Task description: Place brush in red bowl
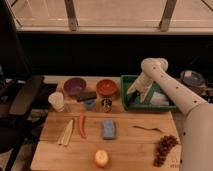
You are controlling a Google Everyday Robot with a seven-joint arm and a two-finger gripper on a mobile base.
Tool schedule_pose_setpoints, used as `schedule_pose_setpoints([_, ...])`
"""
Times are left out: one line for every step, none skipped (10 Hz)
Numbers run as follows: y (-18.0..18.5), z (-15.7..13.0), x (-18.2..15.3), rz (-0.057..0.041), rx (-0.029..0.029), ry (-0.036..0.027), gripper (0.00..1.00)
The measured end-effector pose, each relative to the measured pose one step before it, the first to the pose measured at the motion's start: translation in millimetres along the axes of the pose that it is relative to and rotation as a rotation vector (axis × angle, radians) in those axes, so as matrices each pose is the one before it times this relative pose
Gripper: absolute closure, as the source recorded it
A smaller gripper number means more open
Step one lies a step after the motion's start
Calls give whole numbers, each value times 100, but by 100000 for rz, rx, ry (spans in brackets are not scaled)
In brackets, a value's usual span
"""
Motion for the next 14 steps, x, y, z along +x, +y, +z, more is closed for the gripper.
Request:
schedule_pose_setpoints([20,69,107,1109,1404,52,65])
schedule_pose_setpoints([97,1,84,977,655,267,75])
schedule_pose_setpoints([18,-31,42,603,554,323,85])
schedule_pose_setpoints([194,-239,104,742,601,538,94])
schedule_pose_setpoints([345,-357,134,968,490,805,99])
schedule_pose_setpoints([240,-443,151,802,332,1228,100])
schedule_pose_setpoints([15,-440,127,363,298,1232,100])
schedule_pose_setpoints([-282,-1217,236,-29,633,3439,100])
schedule_pose_setpoints([-298,-1136,171,-398,453,2730,100])
schedule_pose_setpoints([-408,-1528,256,-480,793,3324,100])
schedule_pose_setpoints([-377,-1673,331,-455,916,3453,100])
schedule_pose_setpoints([-580,-2049,485,-1079,1091,4542,100])
schedule_pose_setpoints([-656,-1533,313,-1163,1153,3353,100])
schedule_pose_setpoints([-848,-1443,289,-1959,1411,3487,100])
